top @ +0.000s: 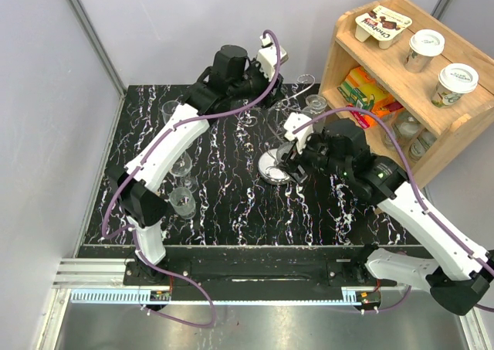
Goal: Place the wine glass upside down on the wine glass rack
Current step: Turn the wine glass upside down at the wine rack.
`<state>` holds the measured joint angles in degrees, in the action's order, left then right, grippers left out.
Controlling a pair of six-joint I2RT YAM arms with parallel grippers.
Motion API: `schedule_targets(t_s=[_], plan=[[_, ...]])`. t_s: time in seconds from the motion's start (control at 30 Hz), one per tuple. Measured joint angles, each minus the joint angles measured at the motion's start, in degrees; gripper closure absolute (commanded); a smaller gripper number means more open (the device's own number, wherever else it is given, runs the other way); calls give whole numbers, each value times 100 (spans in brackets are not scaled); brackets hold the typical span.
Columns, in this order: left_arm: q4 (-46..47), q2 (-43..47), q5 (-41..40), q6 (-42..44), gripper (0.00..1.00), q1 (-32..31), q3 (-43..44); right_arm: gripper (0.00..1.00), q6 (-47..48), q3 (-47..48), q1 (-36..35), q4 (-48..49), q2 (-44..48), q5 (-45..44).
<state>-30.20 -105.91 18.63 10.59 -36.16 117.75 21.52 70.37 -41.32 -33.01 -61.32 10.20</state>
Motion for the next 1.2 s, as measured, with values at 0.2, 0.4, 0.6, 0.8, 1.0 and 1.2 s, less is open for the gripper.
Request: schedule_targets(t_s=[0.2,0.4,0.6,0.8,1.0,1.2], plan=[[-273,-7,50,87,29,0,28,100,101,341,0,-201,24,-33],[-450,-7,72,168,13,22,63,100,118,575,0,-595,20,-57],[-527,0,155,157,4,37,74,100,116,730,0,-907,17,92],[-758,122,223,153,1,94,74,100,90,918,0,-1182,20,466],[-787,334,286,153,1,142,74,100,83,1161,0,-1250,20,599],[-796,638,498,173,1,142,74,100,55,1611,0,-1360,-50,575]])
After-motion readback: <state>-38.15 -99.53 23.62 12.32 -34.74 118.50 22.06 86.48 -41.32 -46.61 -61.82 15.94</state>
